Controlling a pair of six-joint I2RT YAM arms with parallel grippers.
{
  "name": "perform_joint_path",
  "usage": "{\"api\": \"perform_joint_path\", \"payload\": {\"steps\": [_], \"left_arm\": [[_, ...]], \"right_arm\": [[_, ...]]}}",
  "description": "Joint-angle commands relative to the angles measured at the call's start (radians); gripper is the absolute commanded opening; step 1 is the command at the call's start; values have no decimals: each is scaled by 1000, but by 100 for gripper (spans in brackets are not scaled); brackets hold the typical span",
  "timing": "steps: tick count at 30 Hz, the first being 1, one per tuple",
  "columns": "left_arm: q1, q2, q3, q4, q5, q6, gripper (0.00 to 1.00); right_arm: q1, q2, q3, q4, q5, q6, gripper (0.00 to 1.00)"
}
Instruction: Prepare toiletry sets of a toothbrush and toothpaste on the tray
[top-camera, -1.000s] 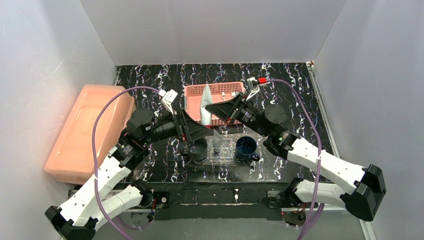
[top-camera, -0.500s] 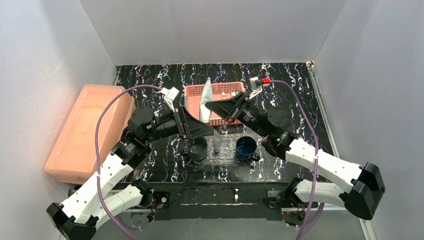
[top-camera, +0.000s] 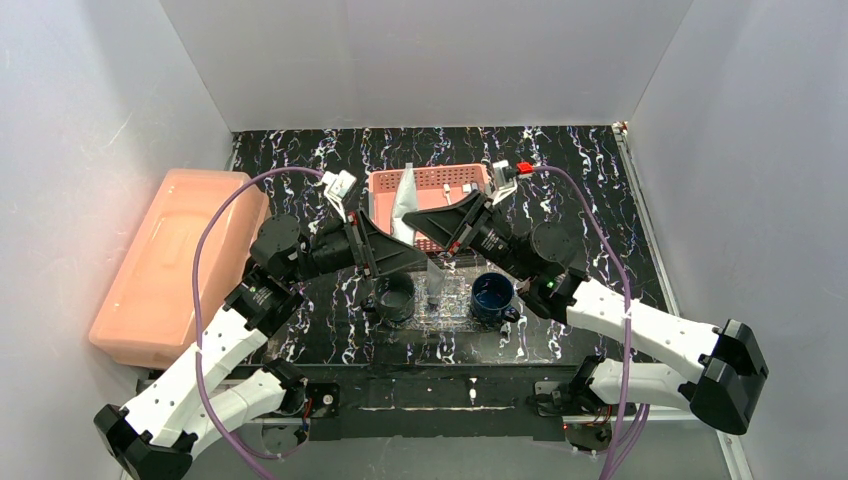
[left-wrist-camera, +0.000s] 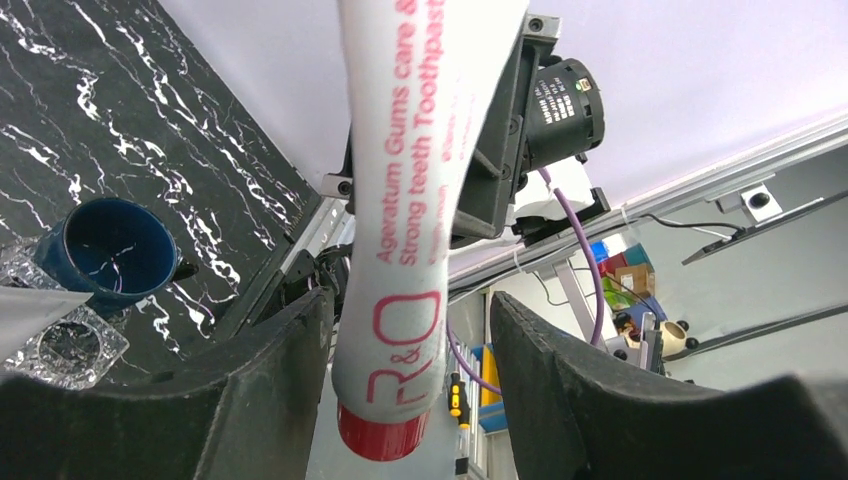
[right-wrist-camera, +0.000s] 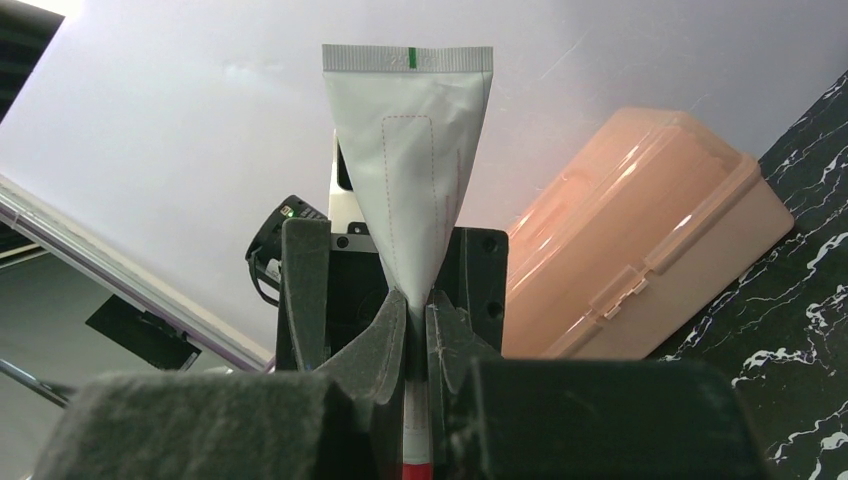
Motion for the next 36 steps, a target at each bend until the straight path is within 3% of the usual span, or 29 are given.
{"api": "perform_joint_path", "payload": {"steps": [1, 13, 15, 18, 20, 26, 31, 36], "left_arm": [[4, -12, -6, 67, 35, -14, 53], [4, -18, -18, 94, 45, -24, 25], [4, -18, -19, 95, 47, -24, 18], [4, -15, -22, 95, 47, -24, 0], [4, -15, -28, 95, 48, -20, 0], [4, -17, -50, 72, 48, -1, 0], [4, -25, -44, -24, 31, 70, 0], [4, -35, 17, -258, -22, 206, 0]], "right_arm": [[17, -6, 6, 99, 37, 4, 1], [29, -25, 0, 82, 61, -13, 2], [31, -27, 0, 78, 61, -18, 6], [32, -33, -5, 69, 64, -26, 19], [33, -42, -7, 51, 66, -40, 31], [33, -81, 12, -63, 98, -108, 50], [33, -90, 59, -187, 98, -170, 59], [32, -97, 114, -335, 122, -262, 65]]}}
